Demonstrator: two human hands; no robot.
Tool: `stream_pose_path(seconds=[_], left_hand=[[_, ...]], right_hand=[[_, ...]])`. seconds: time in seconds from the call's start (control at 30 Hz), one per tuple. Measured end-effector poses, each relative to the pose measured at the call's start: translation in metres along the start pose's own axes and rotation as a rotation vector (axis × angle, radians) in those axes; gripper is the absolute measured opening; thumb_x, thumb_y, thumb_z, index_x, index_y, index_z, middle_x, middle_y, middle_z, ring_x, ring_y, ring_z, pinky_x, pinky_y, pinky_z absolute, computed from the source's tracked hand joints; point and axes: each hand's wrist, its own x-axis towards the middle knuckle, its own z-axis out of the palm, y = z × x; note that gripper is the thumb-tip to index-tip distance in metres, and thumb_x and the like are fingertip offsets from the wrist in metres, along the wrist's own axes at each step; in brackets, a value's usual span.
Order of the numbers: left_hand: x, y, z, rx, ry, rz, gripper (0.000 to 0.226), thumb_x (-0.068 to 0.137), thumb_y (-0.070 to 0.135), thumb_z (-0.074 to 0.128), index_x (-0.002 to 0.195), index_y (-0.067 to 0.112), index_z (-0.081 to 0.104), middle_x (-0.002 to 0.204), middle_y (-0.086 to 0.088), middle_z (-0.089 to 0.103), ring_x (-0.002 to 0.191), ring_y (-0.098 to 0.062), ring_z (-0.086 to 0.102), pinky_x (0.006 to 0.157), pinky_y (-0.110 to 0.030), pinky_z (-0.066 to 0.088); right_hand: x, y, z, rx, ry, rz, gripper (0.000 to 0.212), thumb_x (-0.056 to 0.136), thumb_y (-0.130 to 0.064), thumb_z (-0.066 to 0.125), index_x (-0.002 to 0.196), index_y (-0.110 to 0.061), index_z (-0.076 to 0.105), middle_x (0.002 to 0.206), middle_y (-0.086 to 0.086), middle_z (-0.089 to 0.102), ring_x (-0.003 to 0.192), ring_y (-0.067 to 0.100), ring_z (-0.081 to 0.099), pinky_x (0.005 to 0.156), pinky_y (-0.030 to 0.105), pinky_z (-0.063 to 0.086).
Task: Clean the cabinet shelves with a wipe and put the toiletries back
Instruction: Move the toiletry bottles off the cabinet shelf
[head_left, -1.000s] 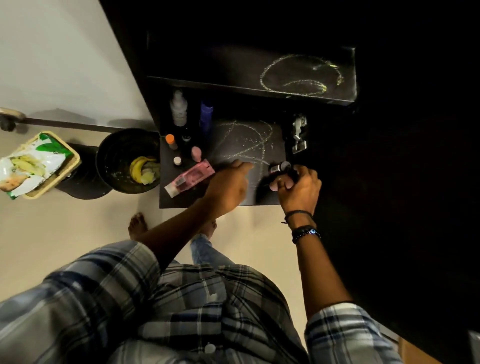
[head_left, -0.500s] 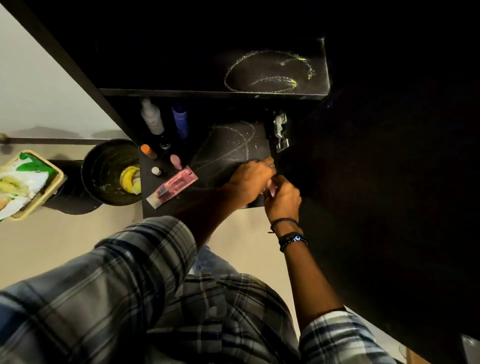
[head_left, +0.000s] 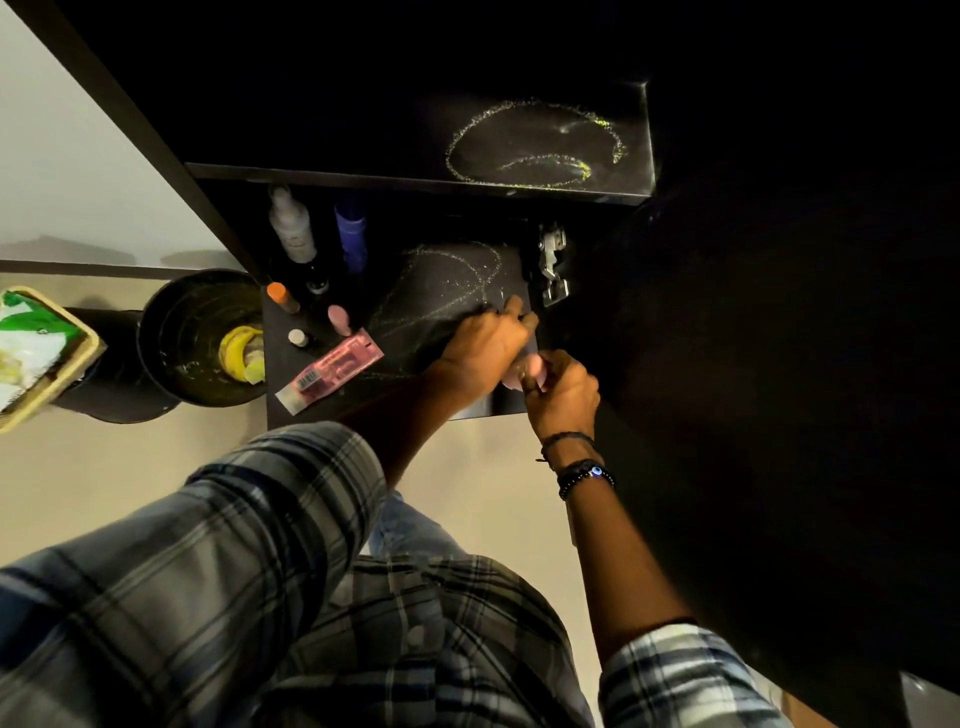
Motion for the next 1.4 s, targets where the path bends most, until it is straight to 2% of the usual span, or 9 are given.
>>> stream_pose_path(seconds=[0.1, 0.23, 0.3, 0.43, 0.63, 0.7, 0.8, 1.07, 1.4], left_hand=[[0.001, 0.003, 0.000, 0.021, 0.019, 0.017, 0.044, 0.087, -0.001, 0.051, 0.129, 0.006, 0.042, 0.133, -0.016, 0.044, 0.107, -0.034, 0.061, 0.086, -0.037, 0.050], [-0.005, -0.005, -0.001, 0.033, 0.013, -0.037, 0.043, 0.052, 0.023, 0.085, 0.089, 0.021, 0.063, 0.082, 0.000, 0.064, 0.053, -0.011, 0.063, 0.043, -0.017, 0.043], [-0.017, -0.014, 0.006, -0.124, 0.027, -0.060, 0.049, 0.052, 0.020, 0.088, 0.093, 0.013, 0.062, 0.085, -0.008, 0.063, 0.059, -0.018, 0.064, 0.047, -0.020, 0.048], [-0.064, -0.037, 0.009, -0.195, 0.119, -0.119, 0.035, 0.084, 0.010, 0.065, 0.115, 0.002, 0.051, 0.117, -0.019, 0.054, 0.088, -0.028, 0.066, 0.059, -0.021, 0.045], [-0.123, -0.068, 0.002, -0.291, 0.257, -0.230, 0.032, 0.080, 0.001, 0.066, 0.111, -0.001, 0.057, 0.110, -0.022, 0.058, 0.076, -0.036, 0.062, 0.052, -0.036, 0.048], [-0.137, -0.080, 0.007, -0.265, 0.238, -0.267, 0.027, 0.088, 0.016, 0.053, 0.111, 0.004, 0.059, 0.112, -0.017, 0.057, 0.081, -0.034, 0.060, 0.052, -0.030, 0.037], [-0.156, -0.101, 0.020, -0.201, 0.136, -0.325, 0.053, 0.088, 0.039, 0.022, 0.118, 0.015, 0.059, 0.119, -0.008, 0.051, 0.095, -0.029, 0.057, 0.057, -0.028, 0.030], [-0.167, -0.106, 0.004, -0.407, 0.262, -0.415, 0.032, 0.087, 0.013, 0.061, 0.116, 0.001, 0.053, 0.109, -0.019, 0.056, 0.076, -0.037, 0.059, 0.055, -0.038, 0.044], [-0.156, -0.112, 0.021, -0.345, 0.208, -0.323, 0.025, 0.095, 0.020, 0.050, 0.115, 0.005, 0.054, 0.111, -0.015, 0.053, 0.070, -0.033, 0.058, 0.054, -0.039, 0.046]], right_hand=[[0.000, -0.001, 0.000, 0.017, -0.002, -0.015, 0.019, 0.085, -0.014, 0.064, 0.103, -0.015, 0.067, 0.092, 0.008, 0.070, 0.088, 0.026, 0.064, 0.071, 0.023, 0.044], [0.000, -0.006, 0.001, 0.053, 0.002, -0.041, 0.020, 0.085, -0.009, 0.065, 0.105, -0.012, 0.066, 0.094, 0.010, 0.069, 0.087, 0.024, 0.064, 0.072, 0.025, 0.046], [-0.002, -0.013, 0.003, 0.090, 0.000, -0.050, 0.024, 0.084, -0.004, 0.064, 0.107, -0.010, 0.065, 0.096, 0.011, 0.068, 0.087, 0.023, 0.062, 0.074, 0.026, 0.047], [-0.001, -0.038, 0.020, 0.167, -0.033, -0.113, 0.023, 0.084, -0.005, 0.063, 0.105, -0.013, 0.066, 0.097, 0.009, 0.070, 0.088, 0.023, 0.064, 0.080, 0.027, 0.052], [-0.003, -0.095, 0.046, 0.206, -0.123, -0.264, 0.018, 0.084, -0.002, 0.058, 0.099, -0.008, 0.067, 0.097, 0.013, 0.071, 0.090, 0.026, 0.065, 0.080, 0.034, 0.053], [0.001, -0.110, 0.054, 0.187, -0.145, -0.309, 0.021, 0.083, -0.003, 0.058, 0.101, -0.009, 0.067, 0.099, 0.014, 0.071, 0.094, 0.030, 0.066, 0.082, 0.039, 0.055], [0.008, -0.131, 0.065, 0.114, -0.203, -0.364, 0.027, 0.085, -0.007, 0.059, 0.111, -0.011, 0.065, 0.105, 0.017, 0.069, 0.100, 0.034, 0.064, 0.083, 0.037, 0.053], [0.016, -0.155, 0.075, 0.027, -0.222, -0.470, 0.022, 0.090, -0.015, 0.052, 0.109, -0.010, 0.063, 0.105, 0.020, 0.067, 0.100, 0.039, 0.061, 0.080, 0.039, 0.049], [0.012, -0.124, 0.087, 0.164, -0.319, -0.445, 0.048, 0.082, -0.013, 0.068, 0.128, -0.018, 0.052, 0.112, 0.012, 0.069, 0.101, 0.026, 0.067, 0.087, 0.043, 0.055]])
